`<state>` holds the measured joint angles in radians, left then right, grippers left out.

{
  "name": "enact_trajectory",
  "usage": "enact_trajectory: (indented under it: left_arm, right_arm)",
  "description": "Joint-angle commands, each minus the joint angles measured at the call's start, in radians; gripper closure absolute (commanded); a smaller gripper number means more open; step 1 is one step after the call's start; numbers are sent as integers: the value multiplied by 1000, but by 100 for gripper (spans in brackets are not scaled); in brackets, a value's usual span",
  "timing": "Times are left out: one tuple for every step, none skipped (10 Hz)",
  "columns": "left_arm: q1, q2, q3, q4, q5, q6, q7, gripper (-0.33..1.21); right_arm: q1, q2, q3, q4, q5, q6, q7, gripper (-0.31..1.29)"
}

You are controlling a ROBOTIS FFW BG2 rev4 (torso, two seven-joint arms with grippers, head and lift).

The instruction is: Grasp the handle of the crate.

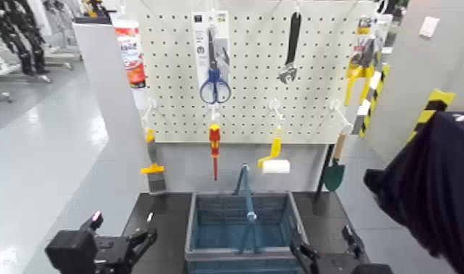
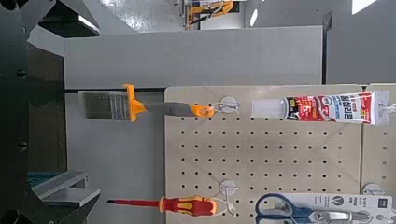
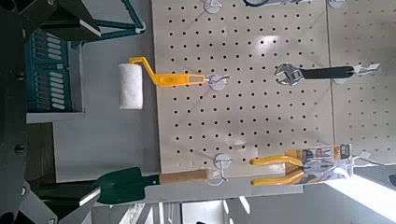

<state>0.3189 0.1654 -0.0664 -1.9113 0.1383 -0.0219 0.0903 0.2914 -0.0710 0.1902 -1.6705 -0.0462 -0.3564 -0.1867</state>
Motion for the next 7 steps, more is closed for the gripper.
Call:
enact_trajectory:
  left_arm:
    - [-3, 0, -1, 3, 4, 0, -1, 11]
    - [-4, 2, -3, 5, 10, 2, -1, 11]
    - [-7, 2, -4, 8, 21, 5, -3, 11]
    - [-15, 2, -3, 9, 40, 14, -14, 11]
    - [-29, 0, 7, 11, 78, 42, -49, 10]
    - [-58, -12, 36, 9, 127, 106, -138, 10]
    - [-86, -29, 62, -3, 153, 188, -196, 10]
  right_arm:
    - [0, 0, 0, 0, 0, 2, 0, 14]
    - [0, -1, 0, 0, 0, 5, 0, 14]
    - [0, -1, 2, 0, 0, 5, 0, 14]
    - [0, -1, 3, 0, 0, 5, 0, 14]
    - [-1, -3, 3, 0, 0, 7, 0, 14]
    - [-1, -3, 3, 0, 0, 7, 0, 14]
    - [-1, -4, 3, 0, 0, 7, 0, 14]
